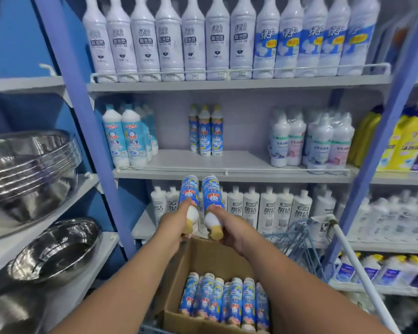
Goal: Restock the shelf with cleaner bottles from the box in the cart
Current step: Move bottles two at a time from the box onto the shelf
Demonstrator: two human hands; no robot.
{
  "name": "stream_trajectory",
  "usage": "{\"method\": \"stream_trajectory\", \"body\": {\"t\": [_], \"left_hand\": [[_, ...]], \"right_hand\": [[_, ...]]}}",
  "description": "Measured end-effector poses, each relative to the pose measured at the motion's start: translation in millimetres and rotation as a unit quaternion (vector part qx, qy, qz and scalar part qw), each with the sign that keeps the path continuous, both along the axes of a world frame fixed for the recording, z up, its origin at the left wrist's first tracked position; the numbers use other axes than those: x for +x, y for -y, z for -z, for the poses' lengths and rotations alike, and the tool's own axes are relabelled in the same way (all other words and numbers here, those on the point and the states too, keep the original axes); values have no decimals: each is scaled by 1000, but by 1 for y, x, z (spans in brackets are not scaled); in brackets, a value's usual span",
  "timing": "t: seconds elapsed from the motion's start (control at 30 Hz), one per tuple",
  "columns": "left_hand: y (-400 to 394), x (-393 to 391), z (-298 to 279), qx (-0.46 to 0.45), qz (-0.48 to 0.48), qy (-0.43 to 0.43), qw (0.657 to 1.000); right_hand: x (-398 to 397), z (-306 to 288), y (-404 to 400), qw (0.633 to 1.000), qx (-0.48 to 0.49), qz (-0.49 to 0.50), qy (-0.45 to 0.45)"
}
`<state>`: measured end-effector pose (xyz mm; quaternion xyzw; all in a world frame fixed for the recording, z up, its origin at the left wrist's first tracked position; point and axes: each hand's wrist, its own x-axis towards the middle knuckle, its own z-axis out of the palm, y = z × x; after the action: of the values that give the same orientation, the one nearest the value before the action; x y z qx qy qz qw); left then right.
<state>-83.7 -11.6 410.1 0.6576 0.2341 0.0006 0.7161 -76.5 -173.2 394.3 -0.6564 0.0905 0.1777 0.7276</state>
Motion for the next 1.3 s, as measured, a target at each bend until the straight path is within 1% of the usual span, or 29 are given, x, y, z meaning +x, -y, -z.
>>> {"method": "stream_trajectory", "body": {"t": [0.13,0.3,0.5,0.63,0.9,1.0,1.1,1.13,1.17,1.2,1.23,1.27,1.3], "left_hand": [[-12,25,-29,-3,-16,18,1000],[-32,71,-45,3,2,18,1000],[-48,139,-42,11,37,2,999],[-56,185,-40,0,55,-9,998],[-66,252,-36,38,100,-24,994],[-67,262,-36,100,125,-20,987],[-69,264,-41,120,161,-60,978],[-71,264,-45,128,180,-70,973],[-73,264,-48,159,198,-75,964],[-78,265,-51,226,212,-68,948],[-84,264,-52,327,215,-47,919],[-92,265,-51,427,209,-2,880],[-100,267,-49,482,212,56,849]], "right_hand": [[28,-31,-3,1000,2,0,13],[75,-51,-14,1000,2,17,26],[135,-48,-38,998,3,55,14],[176,-41,-55,997,-5,72,-3],[231,-45,-68,994,-28,97,-30],[239,-52,-64,994,-79,70,-35],[238,-58,-59,991,-127,41,-26],[236,-61,-58,987,-156,22,-22],[235,-63,-57,980,-199,6,-18],[234,-64,-56,967,-256,-2,-6],[234,-64,-55,946,-323,2,17],[233,-64,-52,916,-398,16,58],[234,-62,-48,880,-457,25,128]]}}
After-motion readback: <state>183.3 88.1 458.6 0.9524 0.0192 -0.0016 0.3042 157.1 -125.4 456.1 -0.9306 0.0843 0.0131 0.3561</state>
